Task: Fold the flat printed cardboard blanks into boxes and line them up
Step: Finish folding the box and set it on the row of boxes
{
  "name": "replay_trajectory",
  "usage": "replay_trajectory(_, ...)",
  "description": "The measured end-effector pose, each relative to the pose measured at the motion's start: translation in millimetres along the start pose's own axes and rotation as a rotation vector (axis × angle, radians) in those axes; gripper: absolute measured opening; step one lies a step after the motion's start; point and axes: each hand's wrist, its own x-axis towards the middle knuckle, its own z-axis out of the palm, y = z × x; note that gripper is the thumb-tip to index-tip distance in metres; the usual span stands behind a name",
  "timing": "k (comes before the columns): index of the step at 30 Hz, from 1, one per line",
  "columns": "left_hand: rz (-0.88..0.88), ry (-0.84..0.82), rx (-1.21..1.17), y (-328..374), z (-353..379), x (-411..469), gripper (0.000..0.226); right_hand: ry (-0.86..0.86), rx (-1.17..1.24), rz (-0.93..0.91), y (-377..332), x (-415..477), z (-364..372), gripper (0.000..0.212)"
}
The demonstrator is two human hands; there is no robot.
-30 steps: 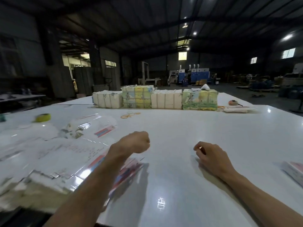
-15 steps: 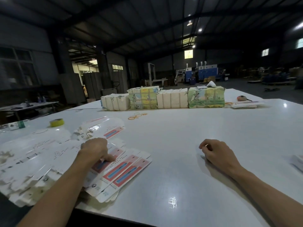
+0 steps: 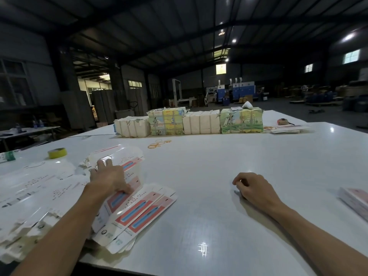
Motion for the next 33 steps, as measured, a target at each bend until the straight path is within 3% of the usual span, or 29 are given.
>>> replay_trajectory(2,0.010,0.009,0.018,3,-7,3,0.081,0.001,0.000,-0.002,1,1,1,0.023)
replay_trajectory(6,0.193,-0.159,-0.327,28,-31,1,0.048,0.006,0.010,-0.023,0,2,2,0.023)
replay_trajectory(8,0.299,-0.249,-0.495,54,-33,-2,0.046,0.018,0.050,-0.049,0,1,2,0.024)
replay_trajectory(10,0.436,-0.478,-0.809,86,-25,-6,0.053,0.073,0.128,-0.095,-2,1,0,0.024)
replay_trajectory(12,0.568,-0.813,-1.176,121,-12,-11,0.060,0.181,0.232,-0.151,-5,2,-2,0.024)
replay_trajectory(14,0.621,-1.026,-1.407,154,2,-18,0.055,0.301,0.278,-0.207,-10,3,-6,0.024)
replay_trajectory(18,0.663,-0.957,-1.493,205,29,-35,0.043,0.388,0.219,-0.293,-15,6,-12,0.034)
replay_trajectory(25,0.698,-0.969,-1.678,227,61,-48,0.066,0.155,0.041,-0.232,-13,2,-12,0.042)
replay_trajectory(28,0.709,-0.961,-1.723,223,62,-49,0.076,0.166,-0.051,-0.274,-17,3,-13,0.040)
replay_trajectory(33,0.687,-1.012,-1.716,219,61,-54,0.084,0.169,0.126,-0.249,-22,4,-17,0.028)
